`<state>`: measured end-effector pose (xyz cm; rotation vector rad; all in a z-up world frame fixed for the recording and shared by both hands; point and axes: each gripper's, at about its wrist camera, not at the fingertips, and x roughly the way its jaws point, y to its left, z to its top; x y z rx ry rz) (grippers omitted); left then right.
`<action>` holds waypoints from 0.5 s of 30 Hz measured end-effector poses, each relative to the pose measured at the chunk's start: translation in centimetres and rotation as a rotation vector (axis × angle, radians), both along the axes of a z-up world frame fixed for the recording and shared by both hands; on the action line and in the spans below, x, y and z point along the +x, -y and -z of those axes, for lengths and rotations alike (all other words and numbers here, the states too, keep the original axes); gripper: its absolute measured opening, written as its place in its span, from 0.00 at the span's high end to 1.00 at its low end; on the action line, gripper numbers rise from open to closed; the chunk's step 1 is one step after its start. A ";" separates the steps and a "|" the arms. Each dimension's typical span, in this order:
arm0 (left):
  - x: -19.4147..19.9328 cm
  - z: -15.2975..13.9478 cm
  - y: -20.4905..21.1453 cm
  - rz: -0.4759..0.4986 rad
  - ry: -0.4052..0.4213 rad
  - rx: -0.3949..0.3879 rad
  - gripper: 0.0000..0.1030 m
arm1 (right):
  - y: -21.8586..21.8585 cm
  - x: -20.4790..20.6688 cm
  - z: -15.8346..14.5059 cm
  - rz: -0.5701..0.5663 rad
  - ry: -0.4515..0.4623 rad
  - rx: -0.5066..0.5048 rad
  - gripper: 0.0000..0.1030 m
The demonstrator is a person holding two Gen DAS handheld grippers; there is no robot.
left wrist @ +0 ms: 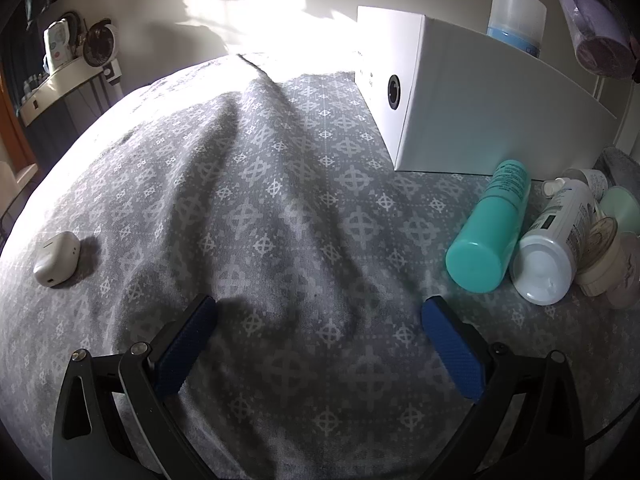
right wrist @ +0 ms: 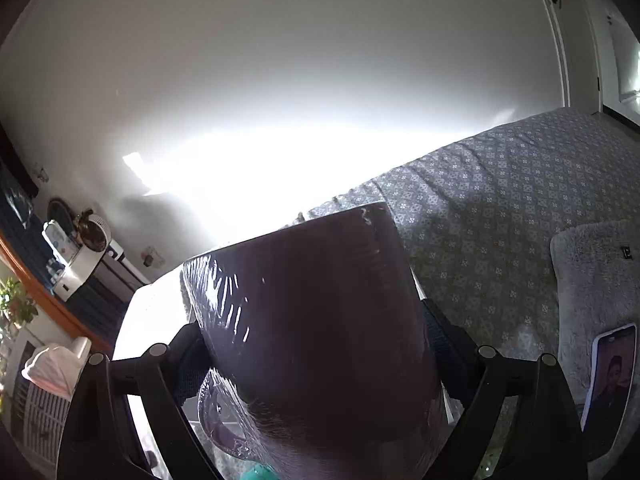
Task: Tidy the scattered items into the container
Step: 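Place the lilac mug into the white box and open the right gripper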
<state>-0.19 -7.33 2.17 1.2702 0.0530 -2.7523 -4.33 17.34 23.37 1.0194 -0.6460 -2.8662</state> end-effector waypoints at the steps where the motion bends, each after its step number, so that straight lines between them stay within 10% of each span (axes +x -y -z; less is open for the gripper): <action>1: 0.0 0.0 0.0 0.000 -0.001 -0.001 0.00 | 0.5 -1.1 0.4 0.003 0.003 0.003 0.10; 8: 0.0 0.0 -0.1 0.000 -0.004 -0.003 0.00 | 3.4 -4.4 4.4 -0.015 0.132 0.156 0.09; 15: 0.0 0.0 -0.2 -0.001 -0.003 -0.006 0.00 | 2.8 -1.0 2.9 -0.064 0.051 0.233 0.08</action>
